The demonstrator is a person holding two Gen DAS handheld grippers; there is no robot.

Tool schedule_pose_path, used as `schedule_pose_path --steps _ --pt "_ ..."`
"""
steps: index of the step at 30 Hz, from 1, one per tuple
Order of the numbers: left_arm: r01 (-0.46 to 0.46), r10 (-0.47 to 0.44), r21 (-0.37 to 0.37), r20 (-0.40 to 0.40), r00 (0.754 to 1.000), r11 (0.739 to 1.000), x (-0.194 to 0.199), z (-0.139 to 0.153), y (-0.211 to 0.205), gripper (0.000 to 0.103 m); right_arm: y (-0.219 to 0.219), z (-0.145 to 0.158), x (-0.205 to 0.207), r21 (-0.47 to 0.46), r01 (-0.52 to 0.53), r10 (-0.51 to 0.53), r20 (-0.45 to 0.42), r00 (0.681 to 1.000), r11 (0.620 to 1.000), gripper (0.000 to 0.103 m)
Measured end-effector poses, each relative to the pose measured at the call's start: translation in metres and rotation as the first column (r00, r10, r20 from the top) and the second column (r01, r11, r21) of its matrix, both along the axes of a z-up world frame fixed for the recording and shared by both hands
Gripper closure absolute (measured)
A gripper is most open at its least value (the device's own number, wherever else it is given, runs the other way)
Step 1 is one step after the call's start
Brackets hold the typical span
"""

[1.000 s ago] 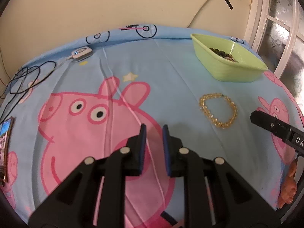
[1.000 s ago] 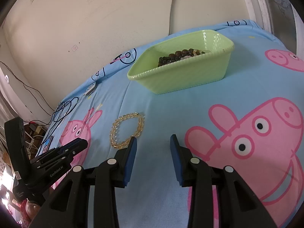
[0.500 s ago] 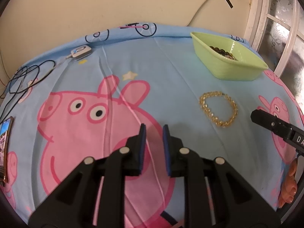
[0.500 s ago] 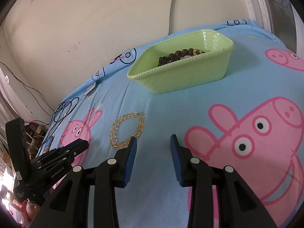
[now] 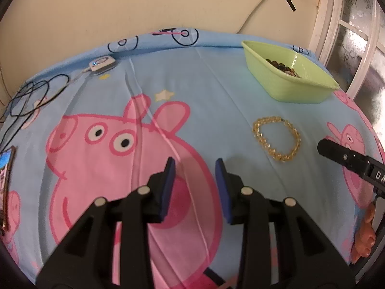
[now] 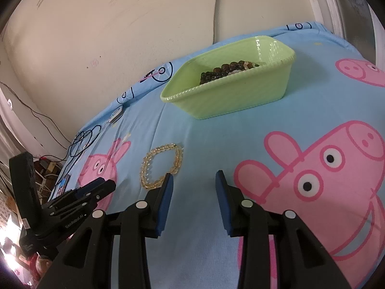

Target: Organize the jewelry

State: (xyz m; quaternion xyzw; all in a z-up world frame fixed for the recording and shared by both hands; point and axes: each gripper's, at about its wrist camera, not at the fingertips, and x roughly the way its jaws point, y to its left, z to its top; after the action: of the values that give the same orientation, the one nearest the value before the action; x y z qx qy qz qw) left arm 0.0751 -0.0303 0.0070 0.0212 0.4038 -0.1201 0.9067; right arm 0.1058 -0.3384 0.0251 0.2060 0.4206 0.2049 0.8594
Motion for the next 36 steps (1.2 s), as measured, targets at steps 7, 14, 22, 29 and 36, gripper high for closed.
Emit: schedule_pose_path --steps 7,14,22,29,36 --pt "0.003 -0.004 -0.044 -0.017 1.0 0.999 0.004 -0.001 0.006 0.07 0.001 -0.002 0.018 0.059 -0.008 0.011 -0.046 0.999 0.998 0.091" --pt "0.004 -0.005 -0.071 -0.024 1.0 0.997 0.004 0.0 0.009 0.071 0.041 0.006 0.032 -0.095 -0.105 0.103 -0.02 0.994 0.99 0.091" --pt "0.008 -0.012 -0.114 -0.038 0.999 0.993 0.007 -0.001 0.015 0.071 0.057 0.007 0.016 -0.299 -0.17 0.186 0.024 0.982 0.939 0.103" --pt "0.141 -0.15 -0.214 -0.023 0.988 0.966 0.004 0.006 0.014 0.04 0.03 0.007 -0.016 -0.224 -0.17 0.181 0.026 0.983 0.96 0.103" --pt "0.299 -0.306 -0.119 -0.048 0.951 0.947 0.003 0.014 -0.045 0.041 0.021 0.005 -0.023 -0.152 -0.175 0.18 0.023 0.983 0.973 0.103"
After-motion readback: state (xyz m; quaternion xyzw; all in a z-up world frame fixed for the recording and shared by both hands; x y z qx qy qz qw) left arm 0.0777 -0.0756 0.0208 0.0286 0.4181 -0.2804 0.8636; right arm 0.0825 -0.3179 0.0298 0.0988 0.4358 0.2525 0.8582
